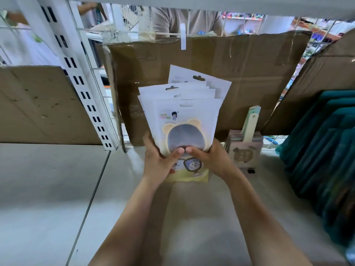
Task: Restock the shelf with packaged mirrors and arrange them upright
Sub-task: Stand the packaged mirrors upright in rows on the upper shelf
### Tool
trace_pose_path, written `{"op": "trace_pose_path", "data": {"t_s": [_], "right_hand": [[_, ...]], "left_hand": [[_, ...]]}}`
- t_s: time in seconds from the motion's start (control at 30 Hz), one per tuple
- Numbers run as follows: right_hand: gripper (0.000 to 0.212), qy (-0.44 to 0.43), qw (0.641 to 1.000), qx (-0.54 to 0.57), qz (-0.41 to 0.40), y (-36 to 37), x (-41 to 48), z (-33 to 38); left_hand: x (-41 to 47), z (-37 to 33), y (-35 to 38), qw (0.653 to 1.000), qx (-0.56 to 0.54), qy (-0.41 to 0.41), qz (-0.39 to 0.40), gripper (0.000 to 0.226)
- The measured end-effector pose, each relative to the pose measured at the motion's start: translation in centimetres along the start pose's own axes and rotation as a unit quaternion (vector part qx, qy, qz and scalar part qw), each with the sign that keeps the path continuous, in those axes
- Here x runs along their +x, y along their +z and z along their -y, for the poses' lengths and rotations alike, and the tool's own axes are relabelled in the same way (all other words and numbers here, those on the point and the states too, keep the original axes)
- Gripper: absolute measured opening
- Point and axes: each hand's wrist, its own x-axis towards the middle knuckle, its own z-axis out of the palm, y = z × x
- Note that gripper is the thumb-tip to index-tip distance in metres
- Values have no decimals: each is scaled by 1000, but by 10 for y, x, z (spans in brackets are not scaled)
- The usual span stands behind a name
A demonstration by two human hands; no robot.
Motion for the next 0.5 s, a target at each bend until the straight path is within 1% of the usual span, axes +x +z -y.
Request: {"op": "trace_pose_path", "data": {"t_s": [0.03, 0.1, 0.17, 0.27, 0.33, 0.4, 0.47, 0.5], "right_hand": [[49, 1, 1000, -3, 1, -3, -1, 1], [51, 5, 1000, 1, -4, -6, -5, 1], [59, 2, 1000, 17, -13, -8, -10, 1], [77, -4, 999, 43, -14, -9, -17, 1], [77, -6, 999, 49, -4, -8, -20, 5], [77, -4, 999, 49, 5, -8, -21, 8], [82, -7, 998, 57, 1, -9, -24, 6], [85, -9, 998, 63, -6, -8, -26, 6]], "left_hand": [[0, -1, -1, 1000, 4, 24, -8, 89], [-1, -5, -1, 997, 5, 76, -5, 88], [-5, -11, 1, 992, -1, 127, -2, 79], [-10, -15, 3, 984, -15, 175, -21, 70], [-10, -16, 1, 983, -46, 173, -45, 69], [-11, -20, 1, 980, -84, 173, -56, 72], [-13, -24, 3, 977, -101, 183, -44, 79], [-14, -23, 3, 978, -111, 173, -28, 82]]}}
